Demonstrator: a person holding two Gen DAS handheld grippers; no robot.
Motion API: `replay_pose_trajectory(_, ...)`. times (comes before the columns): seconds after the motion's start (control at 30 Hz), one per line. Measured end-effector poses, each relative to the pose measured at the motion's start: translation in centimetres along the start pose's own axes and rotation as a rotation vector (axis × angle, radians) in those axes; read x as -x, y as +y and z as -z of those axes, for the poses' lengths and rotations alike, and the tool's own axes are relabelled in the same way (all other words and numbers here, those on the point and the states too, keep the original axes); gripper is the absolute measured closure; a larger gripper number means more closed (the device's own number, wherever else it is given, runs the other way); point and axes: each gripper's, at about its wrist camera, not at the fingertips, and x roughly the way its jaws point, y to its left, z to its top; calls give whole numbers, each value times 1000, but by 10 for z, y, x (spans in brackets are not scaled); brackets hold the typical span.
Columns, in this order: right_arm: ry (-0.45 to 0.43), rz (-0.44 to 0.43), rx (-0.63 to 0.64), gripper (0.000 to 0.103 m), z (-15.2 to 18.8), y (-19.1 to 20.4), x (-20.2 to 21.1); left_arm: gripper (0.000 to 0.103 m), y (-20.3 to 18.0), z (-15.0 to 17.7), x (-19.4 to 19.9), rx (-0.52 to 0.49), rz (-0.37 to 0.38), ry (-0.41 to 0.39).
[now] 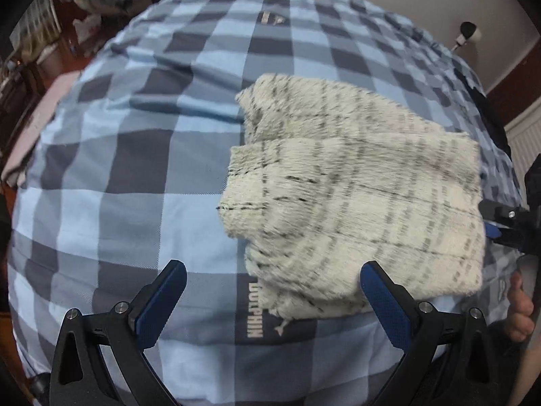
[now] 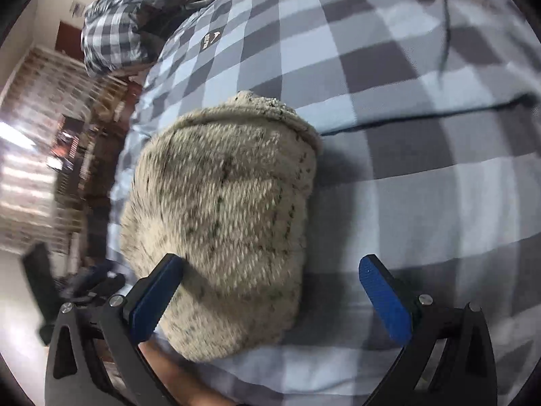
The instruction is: Fold small clothes
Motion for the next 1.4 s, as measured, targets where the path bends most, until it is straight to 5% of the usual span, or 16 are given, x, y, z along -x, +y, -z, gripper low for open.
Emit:
replay_pose_trajectory(0.2, 108, -148, -43, 1, -7, -8, -19, 0, 3, -24, -37, 31, 185, 98)
replay_pose_trajectory(0.4, 174, -214, -87, 1, -1, -10, -30, 0, 24, -25, -87, 236, 439, 268)
replay_pose_trajectory(0.6, 233, -240, -90, 1, -8, -6, -49, 0, 24, -23, -108, 267, 501, 309)
replay_pose_trajectory(0.73, 240, -267, -94, 1, -7, -9, -54, 27, 16, -23, -109, 271, 529, 319)
replay_pose_trajectory(0.83, 212, -250, -70, 4, -4, -7, -48, 45, 6, -24, -99, 230, 491, 288)
replay_pose_trajectory(0.9, 171, -211, -25, 22, 0, 2, -36, 53, -6, -25, -84, 165, 430, 223)
replay_pose_trajectory(1.0, 102, -180, 39, 36, 10, 21, -14, 58, -26, -22, -59, 90, 365, 121)
replay_pose_trajectory(1.23, -113, -186, 123, 36, 24, 34, 61, 58, -68, -29, 9, -31, 347, -92)
replay_pose_trajectory(1.4, -167, -143, 183, 36, 1, 54, 98, 58, -91, -73, 26, -87, 344, -148)
